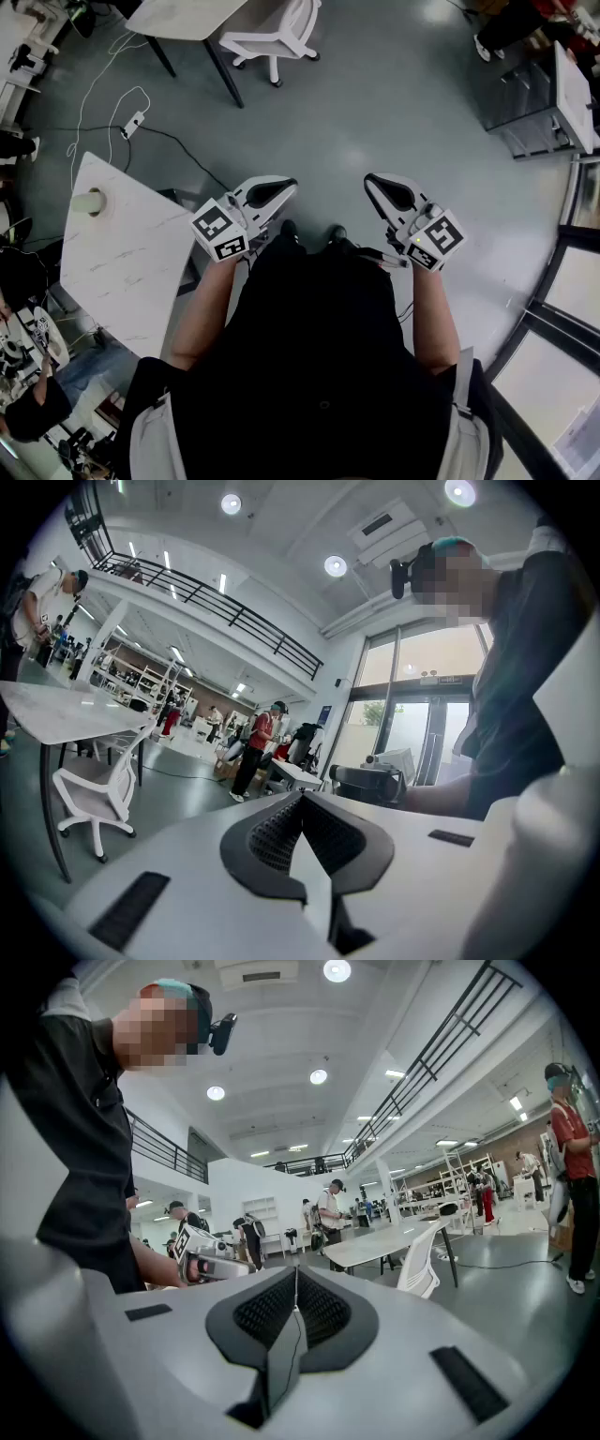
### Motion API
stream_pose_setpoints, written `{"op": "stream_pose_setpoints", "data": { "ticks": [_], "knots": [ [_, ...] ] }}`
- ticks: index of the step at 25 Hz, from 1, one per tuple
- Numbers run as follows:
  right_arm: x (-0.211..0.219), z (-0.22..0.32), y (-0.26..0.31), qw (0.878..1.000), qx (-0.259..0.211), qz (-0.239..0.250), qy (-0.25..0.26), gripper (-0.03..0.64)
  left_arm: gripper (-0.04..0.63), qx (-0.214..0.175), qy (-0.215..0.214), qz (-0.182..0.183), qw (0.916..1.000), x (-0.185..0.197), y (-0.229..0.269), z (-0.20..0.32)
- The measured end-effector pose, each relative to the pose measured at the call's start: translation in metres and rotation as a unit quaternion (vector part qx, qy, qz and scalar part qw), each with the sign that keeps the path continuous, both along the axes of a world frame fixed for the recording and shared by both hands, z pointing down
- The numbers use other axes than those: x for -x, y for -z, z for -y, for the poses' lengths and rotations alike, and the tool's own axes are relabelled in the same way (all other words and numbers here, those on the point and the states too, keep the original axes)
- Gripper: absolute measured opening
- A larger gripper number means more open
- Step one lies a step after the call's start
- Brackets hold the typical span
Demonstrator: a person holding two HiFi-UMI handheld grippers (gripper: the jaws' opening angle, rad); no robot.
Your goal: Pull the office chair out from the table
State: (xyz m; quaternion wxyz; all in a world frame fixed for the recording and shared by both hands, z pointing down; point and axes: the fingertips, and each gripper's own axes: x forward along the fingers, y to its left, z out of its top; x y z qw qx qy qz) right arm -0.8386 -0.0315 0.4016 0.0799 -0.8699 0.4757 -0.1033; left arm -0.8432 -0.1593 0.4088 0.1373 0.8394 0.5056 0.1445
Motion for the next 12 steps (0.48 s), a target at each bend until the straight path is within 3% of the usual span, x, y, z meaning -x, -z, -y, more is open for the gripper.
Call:
{"op": "stream_pose_setpoints", "data": {
  "ticks": [12],
  "knots": [
    [0.003, -0.048, -0.007, 0.999, 0.017, -0.041, -0.012, 0.025, 0.012, -0.029, 0.004, -0.012, 0.9995, -0.007, -0.003, -0.057]
  ]
}}
